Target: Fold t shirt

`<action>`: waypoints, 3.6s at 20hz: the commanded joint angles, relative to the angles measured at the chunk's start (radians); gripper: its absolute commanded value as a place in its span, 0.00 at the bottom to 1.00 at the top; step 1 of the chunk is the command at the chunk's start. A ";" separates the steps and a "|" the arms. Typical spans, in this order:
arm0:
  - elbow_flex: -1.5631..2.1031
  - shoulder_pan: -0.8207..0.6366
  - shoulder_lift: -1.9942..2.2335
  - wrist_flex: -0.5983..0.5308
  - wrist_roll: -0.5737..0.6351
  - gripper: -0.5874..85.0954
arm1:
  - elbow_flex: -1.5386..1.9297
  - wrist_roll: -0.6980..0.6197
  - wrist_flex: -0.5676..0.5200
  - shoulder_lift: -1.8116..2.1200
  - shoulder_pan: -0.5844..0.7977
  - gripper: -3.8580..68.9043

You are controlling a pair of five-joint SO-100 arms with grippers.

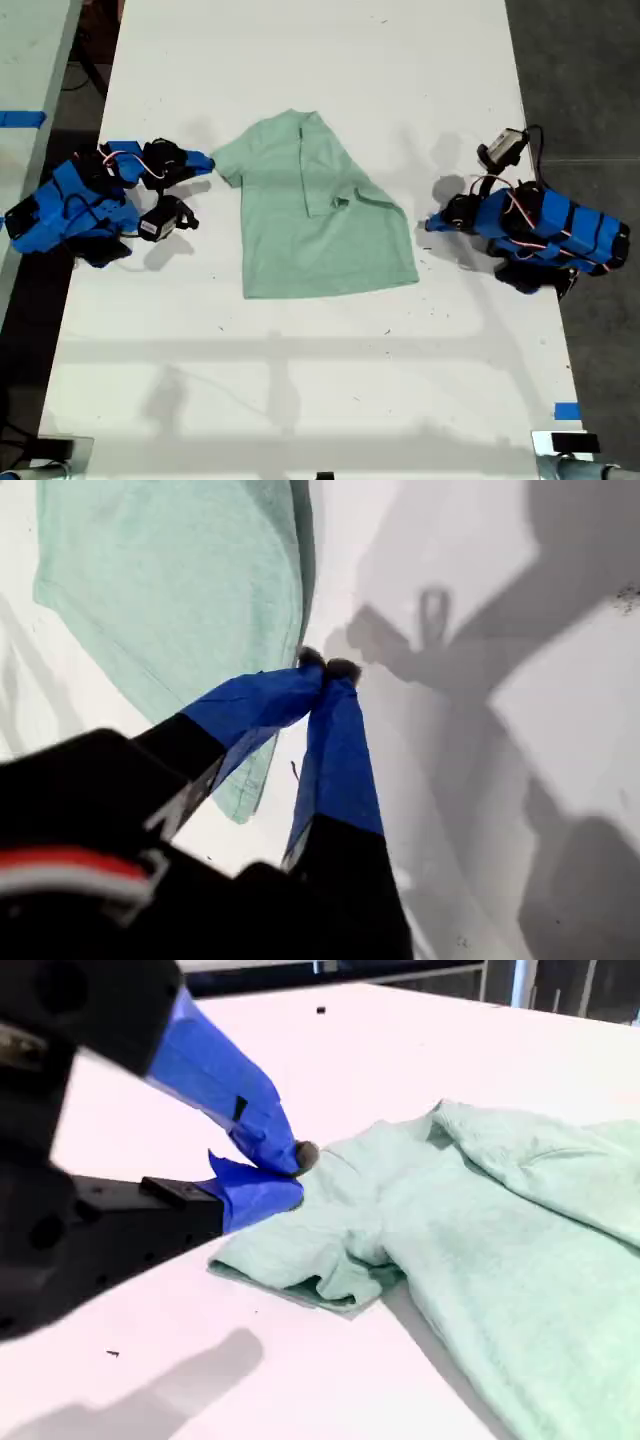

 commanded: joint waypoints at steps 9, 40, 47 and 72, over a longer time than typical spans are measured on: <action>-1.192 -0.202 -1.161 0.325 0.416 0.08 | 0.057 0.000 -0.021 0.012 -0.035 0.06; -2.108 -0.063 -2.223 0.612 0.541 0.00 | 0.055 -0.015 -0.020 0.012 -0.061 0.06; -2.284 0.232 -2.456 0.511 0.680 0.26 | 0.055 -0.017 -0.020 0.012 -0.055 0.06; -0.106 0.184 0.006 -0.112 0.170 0.03 | 0.055 -0.017 -0.020 0.012 -0.040 0.06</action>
